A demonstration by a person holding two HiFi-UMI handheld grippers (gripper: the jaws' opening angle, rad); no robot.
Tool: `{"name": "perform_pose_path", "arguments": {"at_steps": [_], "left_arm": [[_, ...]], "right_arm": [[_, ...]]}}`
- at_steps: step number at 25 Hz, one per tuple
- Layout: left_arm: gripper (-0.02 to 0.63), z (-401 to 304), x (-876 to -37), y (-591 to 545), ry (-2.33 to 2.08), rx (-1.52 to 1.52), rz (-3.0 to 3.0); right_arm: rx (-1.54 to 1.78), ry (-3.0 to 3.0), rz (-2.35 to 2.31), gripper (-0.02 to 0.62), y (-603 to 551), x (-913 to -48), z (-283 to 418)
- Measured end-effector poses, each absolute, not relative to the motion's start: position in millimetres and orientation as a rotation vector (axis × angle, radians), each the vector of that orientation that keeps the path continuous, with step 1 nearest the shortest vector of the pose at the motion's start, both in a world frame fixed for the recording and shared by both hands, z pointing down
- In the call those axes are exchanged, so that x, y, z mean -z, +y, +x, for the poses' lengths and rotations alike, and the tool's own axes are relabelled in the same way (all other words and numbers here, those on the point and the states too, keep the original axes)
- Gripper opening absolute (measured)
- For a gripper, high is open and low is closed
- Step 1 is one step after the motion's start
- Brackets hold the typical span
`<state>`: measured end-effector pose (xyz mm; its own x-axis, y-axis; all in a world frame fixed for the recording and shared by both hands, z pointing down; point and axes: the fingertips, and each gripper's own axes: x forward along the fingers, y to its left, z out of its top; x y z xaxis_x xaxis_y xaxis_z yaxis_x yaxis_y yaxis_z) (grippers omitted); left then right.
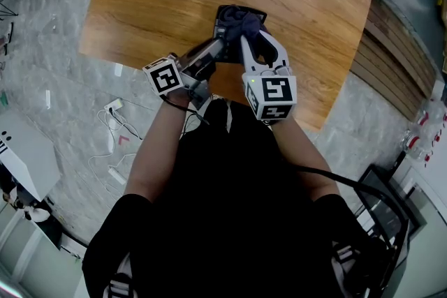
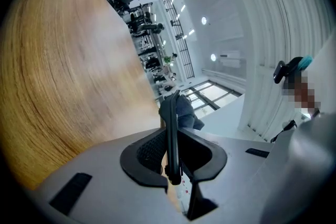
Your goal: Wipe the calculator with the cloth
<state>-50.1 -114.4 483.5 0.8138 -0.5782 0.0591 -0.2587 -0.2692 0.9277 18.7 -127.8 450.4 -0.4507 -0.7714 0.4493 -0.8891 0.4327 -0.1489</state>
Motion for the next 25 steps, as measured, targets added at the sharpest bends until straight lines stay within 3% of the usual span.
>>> {"name": "perform_pose_path", "arguments": {"at_steps": [11, 25], "left_arm": [[0.074, -78, -477, -135, -0.684, 0.449, 1.824], [0.074, -71, -457, -111, -0.558, 0.480, 1.834]], "right_arm": [[-0.583, -2.424, 1.236, 0.095, -71, -466, -24], [-0.691, -2.375, 1.525, 0.095, -117, -480, 82]]}}
